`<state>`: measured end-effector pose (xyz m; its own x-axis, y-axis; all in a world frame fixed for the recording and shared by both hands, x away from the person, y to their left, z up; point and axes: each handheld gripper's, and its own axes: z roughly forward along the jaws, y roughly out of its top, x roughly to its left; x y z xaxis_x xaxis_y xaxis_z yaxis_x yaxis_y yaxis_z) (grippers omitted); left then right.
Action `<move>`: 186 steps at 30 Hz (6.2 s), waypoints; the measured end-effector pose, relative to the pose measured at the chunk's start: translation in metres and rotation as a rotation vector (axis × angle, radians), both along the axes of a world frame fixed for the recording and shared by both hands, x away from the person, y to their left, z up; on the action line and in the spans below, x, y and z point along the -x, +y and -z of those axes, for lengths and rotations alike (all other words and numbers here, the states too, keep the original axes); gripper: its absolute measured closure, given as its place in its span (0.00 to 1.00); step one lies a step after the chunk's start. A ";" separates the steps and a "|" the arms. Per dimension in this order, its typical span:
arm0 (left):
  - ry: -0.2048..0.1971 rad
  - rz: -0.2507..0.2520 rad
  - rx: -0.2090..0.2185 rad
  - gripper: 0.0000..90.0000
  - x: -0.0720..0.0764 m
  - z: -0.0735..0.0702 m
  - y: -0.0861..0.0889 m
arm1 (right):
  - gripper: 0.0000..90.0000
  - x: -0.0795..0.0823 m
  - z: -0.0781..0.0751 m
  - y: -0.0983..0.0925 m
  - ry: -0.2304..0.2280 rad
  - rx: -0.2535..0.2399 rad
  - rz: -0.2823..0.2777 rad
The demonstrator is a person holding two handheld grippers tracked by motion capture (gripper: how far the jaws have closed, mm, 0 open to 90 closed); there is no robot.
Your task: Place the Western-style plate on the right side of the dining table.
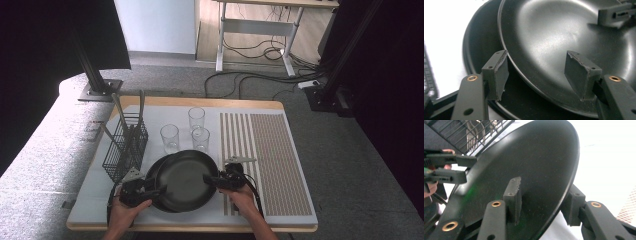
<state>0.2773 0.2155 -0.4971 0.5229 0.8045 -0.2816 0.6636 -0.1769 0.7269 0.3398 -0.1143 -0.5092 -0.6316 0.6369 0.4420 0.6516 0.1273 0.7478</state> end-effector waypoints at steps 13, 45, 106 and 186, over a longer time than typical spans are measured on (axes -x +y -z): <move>0.009 0.047 0.003 0.41 -0.001 0.003 -0.009 | 0.73 -0.003 -0.010 -0.015 0.044 -0.084 0.029; -0.024 0.106 0.119 0.42 0.000 -0.003 -0.002 | 0.91 -0.010 -0.013 -0.023 0.140 -0.276 0.228; -0.012 0.117 0.159 0.43 -0.001 0.000 0.004 | 0.91 -0.006 -0.039 -0.082 -0.031 -0.323 0.331; 0.005 0.122 0.166 0.43 -0.004 0.003 0.006 | 0.90 -0.063 -0.008 -0.182 -0.031 -0.313 0.616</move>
<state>0.2817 0.2216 -0.4997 0.6120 0.6776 -0.4078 0.6482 -0.1344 0.7495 0.4030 -0.2964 -0.5015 -0.2108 0.7287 0.6515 0.5139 -0.4844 0.7080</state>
